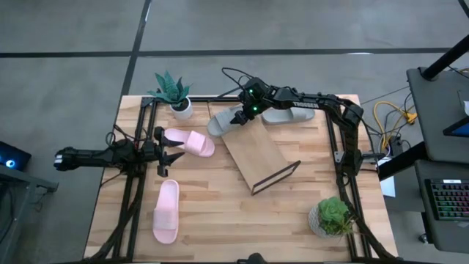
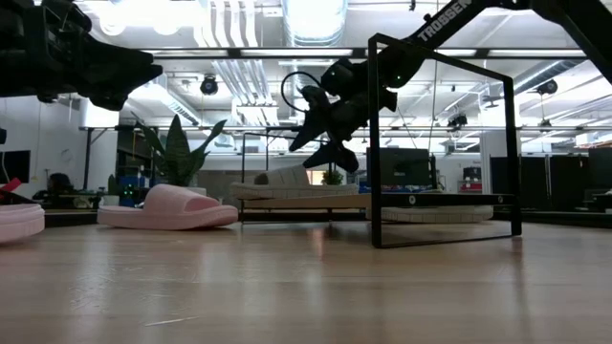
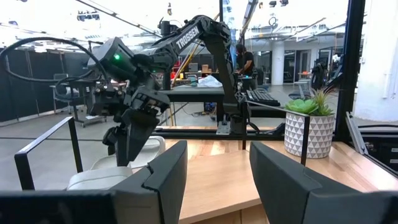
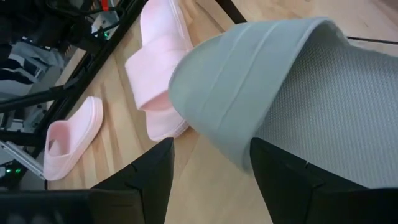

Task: Pick and place slides into the shelf
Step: Put the bottom gray slide on the shelf

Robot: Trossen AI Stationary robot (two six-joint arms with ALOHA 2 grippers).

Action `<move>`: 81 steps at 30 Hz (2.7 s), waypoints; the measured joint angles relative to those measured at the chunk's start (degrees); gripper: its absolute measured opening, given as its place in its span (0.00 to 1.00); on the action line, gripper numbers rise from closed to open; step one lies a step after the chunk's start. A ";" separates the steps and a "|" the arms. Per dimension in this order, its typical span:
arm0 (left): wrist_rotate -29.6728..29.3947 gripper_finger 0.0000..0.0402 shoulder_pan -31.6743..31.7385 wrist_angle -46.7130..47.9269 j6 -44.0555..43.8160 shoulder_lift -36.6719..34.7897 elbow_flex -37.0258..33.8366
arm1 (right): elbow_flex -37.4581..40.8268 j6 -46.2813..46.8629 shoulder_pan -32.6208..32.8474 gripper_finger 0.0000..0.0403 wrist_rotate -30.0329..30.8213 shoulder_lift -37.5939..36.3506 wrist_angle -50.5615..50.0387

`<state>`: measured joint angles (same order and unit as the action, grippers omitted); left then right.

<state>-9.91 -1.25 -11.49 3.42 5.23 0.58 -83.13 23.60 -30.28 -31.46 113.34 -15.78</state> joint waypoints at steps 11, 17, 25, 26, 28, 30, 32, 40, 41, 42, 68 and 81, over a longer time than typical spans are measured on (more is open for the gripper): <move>0.00 0.40 0.00 0.00 0.00 -0.02 0.00 | 0.00 2.30 -0.11 0.47 -0.05 1.96 0.54; 0.00 0.40 0.00 0.00 0.00 0.00 0.00 | 0.00 1.65 -0.11 0.26 -0.02 1.98 0.93; 0.00 0.40 0.00 0.01 0.00 0.00 0.00 | 0.00 -1.34 -0.11 0.03 -0.03 1.98 1.13; 0.00 0.40 0.00 0.02 0.00 0.00 0.00 | 0.00 -1.71 -0.11 0.03 -0.04 1.98 1.15; 0.00 0.40 0.01 0.02 0.00 0.00 0.00 | 0.00 -2.86 -0.13 0.03 -0.06 1.98 1.08; 0.02 0.40 0.02 0.02 0.00 0.00 0.00 | 0.00 -3.57 -0.25 0.03 -0.16 1.95 1.06; 0.00 0.40 0.00 0.02 0.00 0.00 0.00 | 0.00 -4.02 -0.50 0.03 -0.86 1.91 1.08; 0.00 0.40 0.00 0.02 0.00 0.00 0.00 | 0.00 -4.63 -2.40 0.03 -4.79 1.87 1.30; 0.00 0.40 0.00 0.02 0.01 0.00 0.00 | 0.00 -4.75 -2.53 0.03 -4.87 1.87 1.54; 0.00 0.40 0.00 0.02 0.01 0.00 0.00 | 0.00 -4.99 -2.71 0.03 -5.15 1.87 1.72; 0.00 0.40 0.00 0.02 0.00 0.00 -0.02 | -3.76 -18.08 -3.04 0.03 -8.55 1.83 -3.72; 0.00 0.40 0.00 0.02 0.01 0.00 -0.02 | -3.76 -24.17 -3.13 0.03 -9.51 1.87 -2.40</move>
<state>-9.91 -1.26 -11.46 3.43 5.23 0.56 -86.89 -0.57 -33.41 -40.97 115.22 -18.18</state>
